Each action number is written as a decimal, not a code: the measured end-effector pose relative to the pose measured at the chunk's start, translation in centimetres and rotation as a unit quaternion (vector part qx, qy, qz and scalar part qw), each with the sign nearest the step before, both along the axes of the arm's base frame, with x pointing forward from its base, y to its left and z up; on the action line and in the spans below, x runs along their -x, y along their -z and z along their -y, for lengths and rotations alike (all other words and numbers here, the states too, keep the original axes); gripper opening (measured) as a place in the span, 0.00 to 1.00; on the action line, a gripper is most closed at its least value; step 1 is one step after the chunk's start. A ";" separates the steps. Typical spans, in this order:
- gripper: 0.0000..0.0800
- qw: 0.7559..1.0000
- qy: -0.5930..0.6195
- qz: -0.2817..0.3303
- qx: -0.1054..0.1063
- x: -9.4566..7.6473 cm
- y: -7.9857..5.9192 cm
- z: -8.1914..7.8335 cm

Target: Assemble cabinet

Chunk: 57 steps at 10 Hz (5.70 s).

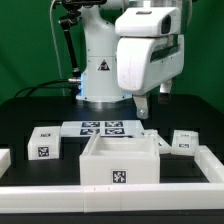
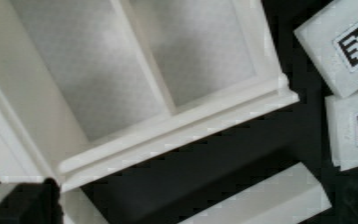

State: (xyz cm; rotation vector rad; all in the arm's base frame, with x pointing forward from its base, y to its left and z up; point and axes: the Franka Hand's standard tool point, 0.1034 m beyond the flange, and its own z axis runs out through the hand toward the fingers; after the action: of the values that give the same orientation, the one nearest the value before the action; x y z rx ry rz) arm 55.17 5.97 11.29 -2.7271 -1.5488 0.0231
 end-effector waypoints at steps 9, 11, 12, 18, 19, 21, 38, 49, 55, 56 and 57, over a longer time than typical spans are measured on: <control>1.00 0.986 -0.164 -0.003 0.000 2.4 2.4 0.8; 1.00 0.986 -0.164 -0.003 0.000 2.5 2.4 0.8; 1.00 0.986 -0.164 -0.004 0.000 2.5 2.4 0.9; 1.00 0.983 -0.185 -0.009 -0.008 5.7 6.1 1.2; 1.00 0.983 -0.184 -0.011 -0.009 5.9 6.5 1.4; 1.00 0.983 -0.181 -0.016 -0.010 6.1 7.0 1.6; 0.05 0.984 -0.178 -0.029 -0.014 6.8 8.6 1.8; 0.05 0.972 -0.234 -0.012 -0.013 4.5 8.4 1.1; 0.05 0.975 -0.220 -0.013 -0.021 3.2 8.6 -3.7; 0.05 0.976 -0.218 -0.013 -0.022 3.2 8.6 -4.4; 0.05 0.976 -0.218 -0.013 -0.023 3.2 8.6 -5.0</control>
Offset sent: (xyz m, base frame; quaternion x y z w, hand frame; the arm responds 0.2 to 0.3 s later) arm -0.0178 -0.0034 -0.0120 -0.0259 0.0716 -0.2201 0.9725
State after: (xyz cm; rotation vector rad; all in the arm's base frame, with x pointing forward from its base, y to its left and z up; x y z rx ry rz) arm 51.96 10.99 2.69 -2.2871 -2.0729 0.0238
